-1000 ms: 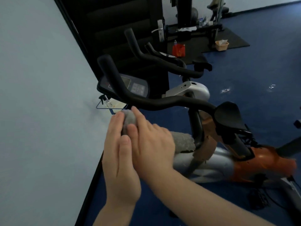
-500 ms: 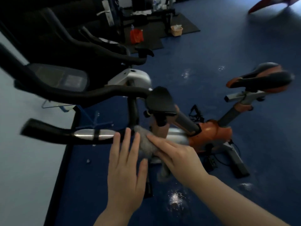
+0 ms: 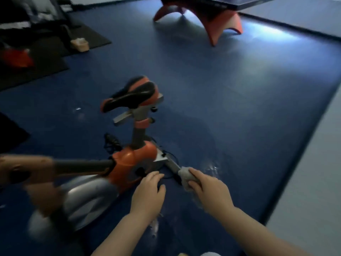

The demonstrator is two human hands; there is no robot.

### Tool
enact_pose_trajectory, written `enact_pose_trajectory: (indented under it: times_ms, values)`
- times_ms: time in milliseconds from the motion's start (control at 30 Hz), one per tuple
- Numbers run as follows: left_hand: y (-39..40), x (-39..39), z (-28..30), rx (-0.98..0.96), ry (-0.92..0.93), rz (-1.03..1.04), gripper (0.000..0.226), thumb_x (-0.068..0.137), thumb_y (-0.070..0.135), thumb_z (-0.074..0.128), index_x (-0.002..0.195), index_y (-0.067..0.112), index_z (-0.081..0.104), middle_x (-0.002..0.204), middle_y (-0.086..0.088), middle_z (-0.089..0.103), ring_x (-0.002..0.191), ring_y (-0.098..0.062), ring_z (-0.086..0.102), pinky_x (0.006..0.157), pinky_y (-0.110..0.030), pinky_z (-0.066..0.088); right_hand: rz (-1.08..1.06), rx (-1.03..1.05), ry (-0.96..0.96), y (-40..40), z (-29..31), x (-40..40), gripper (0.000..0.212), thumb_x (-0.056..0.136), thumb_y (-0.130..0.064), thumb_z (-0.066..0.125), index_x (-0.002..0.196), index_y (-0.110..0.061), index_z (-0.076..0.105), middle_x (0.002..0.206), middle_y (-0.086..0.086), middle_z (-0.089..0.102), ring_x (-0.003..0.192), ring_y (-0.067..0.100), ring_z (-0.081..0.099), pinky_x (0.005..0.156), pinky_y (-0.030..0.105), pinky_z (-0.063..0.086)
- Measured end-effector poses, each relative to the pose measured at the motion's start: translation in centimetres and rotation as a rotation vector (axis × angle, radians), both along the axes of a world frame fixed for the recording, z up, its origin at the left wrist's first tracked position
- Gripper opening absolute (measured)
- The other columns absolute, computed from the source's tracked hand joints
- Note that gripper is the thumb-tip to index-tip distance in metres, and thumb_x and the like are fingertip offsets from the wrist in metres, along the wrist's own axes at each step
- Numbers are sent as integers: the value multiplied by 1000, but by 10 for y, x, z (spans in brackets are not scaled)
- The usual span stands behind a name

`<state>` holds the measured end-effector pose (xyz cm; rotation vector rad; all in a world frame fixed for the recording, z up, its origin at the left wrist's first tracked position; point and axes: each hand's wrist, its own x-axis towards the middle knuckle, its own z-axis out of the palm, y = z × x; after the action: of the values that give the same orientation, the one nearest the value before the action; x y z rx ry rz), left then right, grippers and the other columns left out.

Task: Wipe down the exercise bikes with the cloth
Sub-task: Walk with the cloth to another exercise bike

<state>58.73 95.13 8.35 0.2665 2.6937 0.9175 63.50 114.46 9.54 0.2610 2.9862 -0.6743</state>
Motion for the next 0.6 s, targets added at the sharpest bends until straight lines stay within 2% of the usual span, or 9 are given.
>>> enact_pose_trajectory:
  times_ms: [100,233,400,600]
  values:
    - [58,-17,4,23,-35,-81,39,94,29,48,133,27,52,142,13,45,130,-9,42,104,-31,40,-62,19,-15,50,5,-6,34,95,-44,44,129,-45,41,99,-9,68,84,16,62,67,31,48]
    - [94,-41,3,-6,-74,-134,37,92,29,50,128,28,55,134,13,52,123,-10,48,100,-33,44,-106,0,-52,91,2,-23,34,95,-45,43,129,-47,40,101,-10,68,87,15,62,69,31,48]
    - [113,-93,-22,-90,-127,-97,36,91,28,51,127,27,56,133,11,54,120,-12,51,99,-32,43,-62,-5,-137,128,-16,-67,37,96,-47,39,134,-45,39,110,-9,66,96,17,61,72,31,45]
    - [175,-165,-38,-7,-203,-53,33,91,27,52,124,26,57,129,9,56,114,-12,54,96,-32,46,-140,-5,-243,194,-25,-118,35,95,-46,40,130,-46,40,104,-13,65,89,11,58,69,27,44]
